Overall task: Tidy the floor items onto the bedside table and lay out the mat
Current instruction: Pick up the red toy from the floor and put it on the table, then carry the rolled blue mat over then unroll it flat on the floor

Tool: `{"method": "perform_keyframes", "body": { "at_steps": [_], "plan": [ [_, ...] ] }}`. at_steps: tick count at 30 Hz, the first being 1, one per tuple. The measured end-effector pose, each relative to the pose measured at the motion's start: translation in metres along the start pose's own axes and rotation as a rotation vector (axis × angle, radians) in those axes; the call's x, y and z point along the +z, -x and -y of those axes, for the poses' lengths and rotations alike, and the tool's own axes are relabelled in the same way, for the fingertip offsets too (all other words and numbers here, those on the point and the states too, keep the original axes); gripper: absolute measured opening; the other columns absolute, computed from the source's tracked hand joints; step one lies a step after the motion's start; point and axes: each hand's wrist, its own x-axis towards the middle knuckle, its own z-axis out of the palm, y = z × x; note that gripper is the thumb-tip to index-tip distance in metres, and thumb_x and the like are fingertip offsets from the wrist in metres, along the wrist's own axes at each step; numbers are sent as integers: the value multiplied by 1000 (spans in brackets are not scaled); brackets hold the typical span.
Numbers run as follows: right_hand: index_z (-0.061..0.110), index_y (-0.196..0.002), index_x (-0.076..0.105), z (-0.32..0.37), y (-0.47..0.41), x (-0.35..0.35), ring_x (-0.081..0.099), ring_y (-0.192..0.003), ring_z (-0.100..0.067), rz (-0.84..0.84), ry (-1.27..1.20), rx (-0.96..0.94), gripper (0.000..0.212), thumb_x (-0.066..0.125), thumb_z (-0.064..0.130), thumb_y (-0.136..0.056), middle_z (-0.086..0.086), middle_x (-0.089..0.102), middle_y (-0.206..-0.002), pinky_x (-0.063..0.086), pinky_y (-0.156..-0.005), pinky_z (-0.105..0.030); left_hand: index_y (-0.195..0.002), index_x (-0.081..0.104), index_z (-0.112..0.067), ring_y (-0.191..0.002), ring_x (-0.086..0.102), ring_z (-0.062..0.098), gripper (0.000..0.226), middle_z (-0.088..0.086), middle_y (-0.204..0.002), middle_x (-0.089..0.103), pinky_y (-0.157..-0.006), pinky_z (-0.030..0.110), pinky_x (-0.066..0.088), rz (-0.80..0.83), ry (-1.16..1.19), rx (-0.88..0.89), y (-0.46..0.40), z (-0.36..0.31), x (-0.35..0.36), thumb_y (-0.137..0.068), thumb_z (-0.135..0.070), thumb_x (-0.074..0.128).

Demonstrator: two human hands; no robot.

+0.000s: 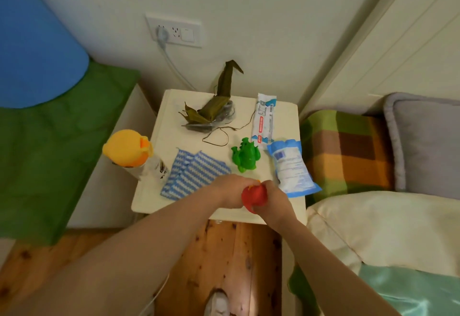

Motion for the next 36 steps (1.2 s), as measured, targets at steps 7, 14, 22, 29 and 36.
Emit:
{"method": "perform_keyframes", "body": {
  "at_steps": [7, 14, 22, 29, 36],
  "plan": [
    [12, -118, 48, -6, -12, 2, 58, -102, -27, 29, 70, 5, 43, 67, 18, -80, -11, 61, -114, 42, -76, -28, -150, 14, -26, -131, 43, 26, 73, 3, -150, 37, -101, 38, 43, 43, 12, -65, -9, 15, 24, -90, -12, 52],
    [12, -141, 32, 6, -4, -8, 47, -125, -26, 23, 119, 19, 61, 60, 17, -87, -10, 49, -137, 42, -98, -34, -150, 14, -27, -141, 29, 24, 71, 1, -156, 26, -110, 39, 35, -28, 78, -55, 8, 20, 18, -91, -14, 52],
    [14, -144, 28, 93, 34, -78, 43, -130, -25, -25, 182, -91, 71, 65, 23, -85, -9, 43, -144, 38, -105, -35, -147, 29, -25, -138, 35, 23, 60, 4, -152, 35, -110, 33, 33, -266, 242, -67, 84, 5, -66, -92, -17, 51],
    [19, -147, 20, 257, 88, -168, 40, -133, -26, -185, 307, -390, 78, 64, 33, -85, -8, 37, -149, 34, -109, -36, -147, 27, -23, -140, 32, 20, 59, 3, -154, 30, -114, 32, 30, -608, 231, -170, 227, 32, -190, -93, -17, 50],
    [27, -149, 9, 456, 197, -235, 32, -140, -18, -346, 358, -822, 85, 63, 39, -85, 2, 24, -156, 27, -115, -41, -149, 19, -25, -145, 21, 17, 63, 0, -158, 21, -118, 27, 17, -1001, 23, -421, 465, 79, -305, -93, -22, 49]
  ]
}}
